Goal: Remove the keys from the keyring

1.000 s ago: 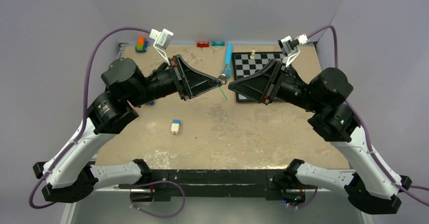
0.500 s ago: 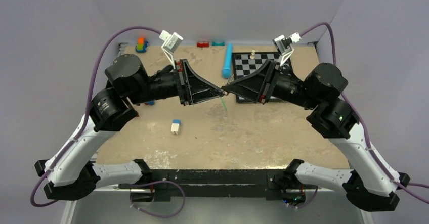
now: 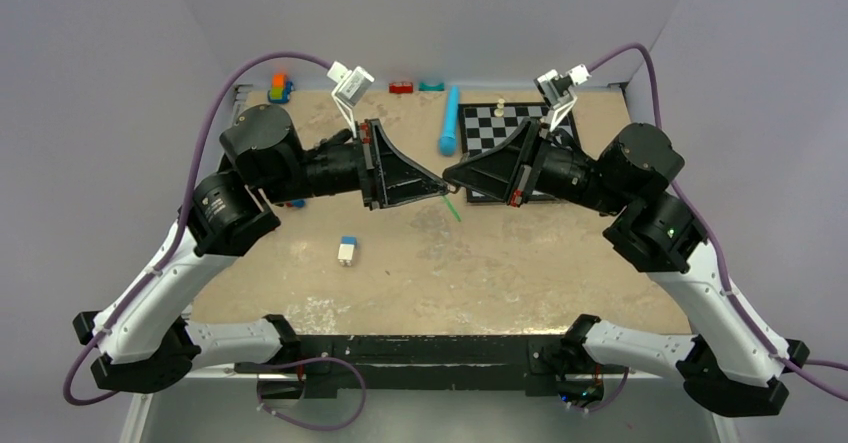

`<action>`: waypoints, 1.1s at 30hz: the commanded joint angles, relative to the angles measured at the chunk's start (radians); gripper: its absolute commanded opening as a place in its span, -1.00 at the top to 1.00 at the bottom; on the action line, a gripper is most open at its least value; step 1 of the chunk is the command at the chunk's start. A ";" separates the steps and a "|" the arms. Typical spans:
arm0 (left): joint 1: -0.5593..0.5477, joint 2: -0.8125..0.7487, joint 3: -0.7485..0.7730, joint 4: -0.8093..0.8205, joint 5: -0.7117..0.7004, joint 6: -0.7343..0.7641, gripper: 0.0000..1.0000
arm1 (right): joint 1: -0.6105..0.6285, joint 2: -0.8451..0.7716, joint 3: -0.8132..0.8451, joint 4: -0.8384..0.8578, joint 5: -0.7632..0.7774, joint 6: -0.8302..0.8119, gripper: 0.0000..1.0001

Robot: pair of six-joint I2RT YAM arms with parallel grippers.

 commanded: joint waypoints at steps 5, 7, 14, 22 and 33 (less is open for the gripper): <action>0.004 -0.042 -0.052 0.107 -0.067 -0.044 0.48 | 0.001 -0.030 -0.018 0.050 0.006 0.018 1.00; 0.004 -0.039 -0.054 0.119 -0.064 -0.046 0.02 | 0.001 -0.029 -0.018 0.046 0.003 0.022 1.00; 0.005 -0.038 -0.020 0.043 -0.058 0.011 -0.50 | 0.001 -0.030 -0.007 0.007 0.006 0.007 1.00; 0.026 0.035 0.214 -0.220 0.030 0.229 -0.04 | 0.000 -0.016 0.037 -0.044 -0.001 -0.011 1.00; 0.026 0.126 0.380 -0.399 0.052 0.344 0.10 | 0.001 0.002 0.048 -0.044 -0.006 -0.007 1.00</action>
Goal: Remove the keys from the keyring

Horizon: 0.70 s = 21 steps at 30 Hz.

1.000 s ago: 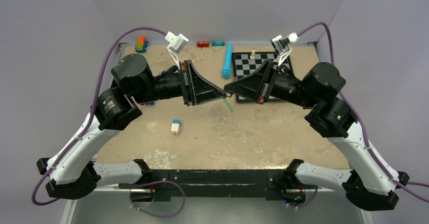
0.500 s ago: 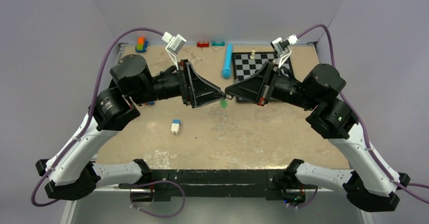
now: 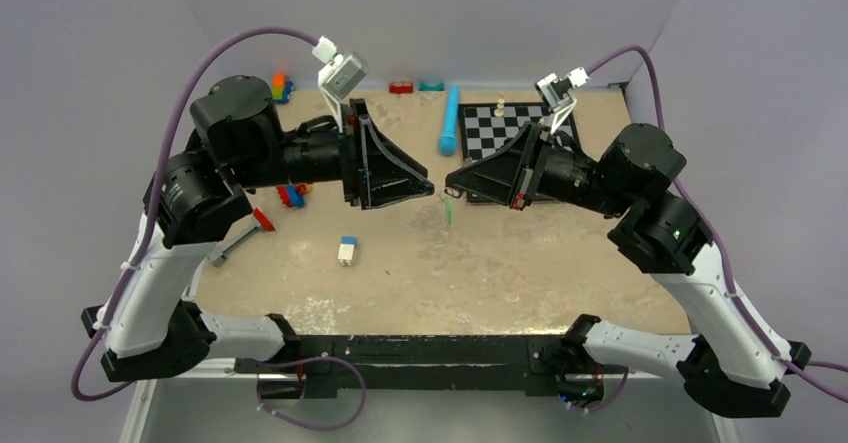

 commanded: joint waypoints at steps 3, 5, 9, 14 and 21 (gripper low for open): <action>0.004 0.022 0.032 -0.096 -0.006 0.078 0.08 | 0.001 0.013 0.036 0.022 -0.002 -0.009 1.00; 0.005 0.038 0.042 -0.104 -0.007 0.078 0.08 | 0.002 0.016 0.036 0.026 0.001 -0.009 1.00; 0.003 0.064 0.054 -0.091 0.017 0.066 0.12 | 0.001 0.022 0.035 0.030 0.003 -0.006 1.00; 0.004 0.068 0.054 -0.082 0.021 0.063 0.20 | 0.001 0.023 0.034 0.031 0.005 -0.005 1.00; 0.004 0.070 0.055 -0.084 0.017 0.065 0.41 | 0.001 0.022 0.030 0.032 0.002 -0.005 1.00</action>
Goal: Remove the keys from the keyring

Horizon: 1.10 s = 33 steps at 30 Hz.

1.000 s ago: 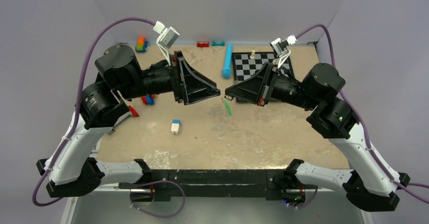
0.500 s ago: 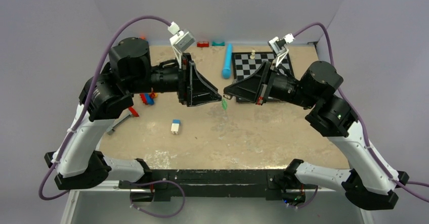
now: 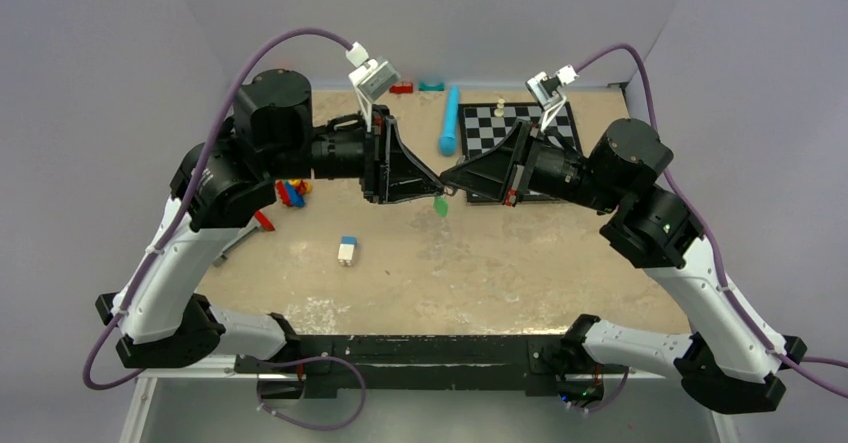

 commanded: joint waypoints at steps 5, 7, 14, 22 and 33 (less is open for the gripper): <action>0.004 0.001 0.037 0.014 0.021 0.016 0.59 | 0.001 -0.007 0.026 0.037 0.003 -0.003 1.00; 0.004 0.000 0.033 0.016 0.022 0.014 0.76 | 0.001 -0.007 0.026 0.039 0.003 -0.003 1.00; 0.004 -0.051 -0.052 0.104 0.005 -0.035 1.00 | 0.002 -0.011 0.007 0.070 0.003 0.015 1.00; 0.003 -0.147 -0.254 0.334 -0.091 -0.191 1.00 | 0.002 -0.025 -0.026 0.121 0.015 0.041 1.00; 0.003 -0.263 -0.526 0.677 -0.246 -0.448 1.00 | 0.002 -0.037 -0.060 0.162 0.028 0.060 1.00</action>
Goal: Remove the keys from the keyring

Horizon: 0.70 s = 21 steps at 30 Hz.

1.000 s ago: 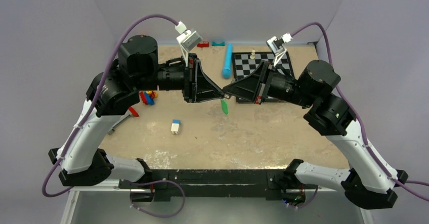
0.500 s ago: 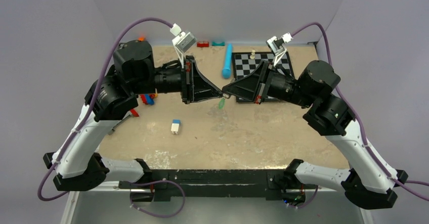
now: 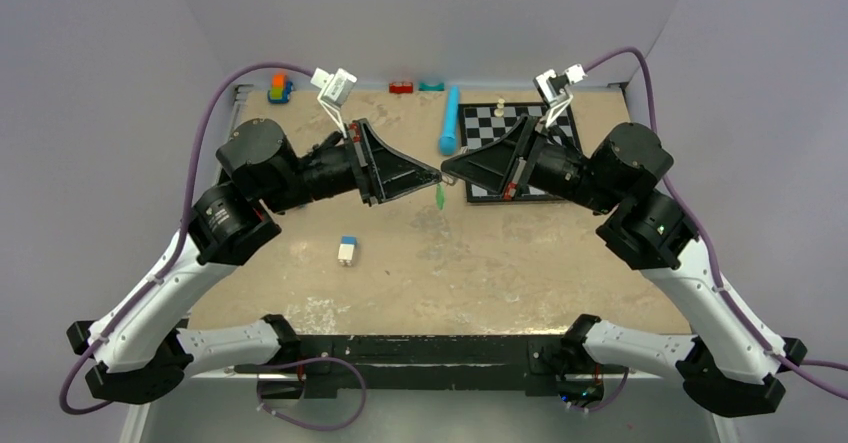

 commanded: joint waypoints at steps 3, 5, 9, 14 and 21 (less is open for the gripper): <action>0.003 -0.022 -0.061 0.191 -0.117 -0.116 1.00 | 0.008 -0.018 0.000 0.071 -0.010 0.018 1.00; 0.003 -0.026 -0.075 0.207 -0.128 -0.129 1.00 | 0.008 -0.018 -0.001 0.076 -0.009 0.019 1.00; -0.002 -0.052 -0.121 0.245 -0.168 -0.155 1.00 | 0.007 -0.020 -0.016 0.097 -0.008 0.029 1.00; -0.003 -0.083 -0.185 0.300 -0.216 -0.191 1.00 | 0.008 -0.026 -0.036 0.110 -0.003 0.037 1.00; -0.009 -0.109 -0.256 0.371 -0.274 -0.241 1.00 | 0.008 -0.039 -0.064 0.123 0.012 0.044 1.00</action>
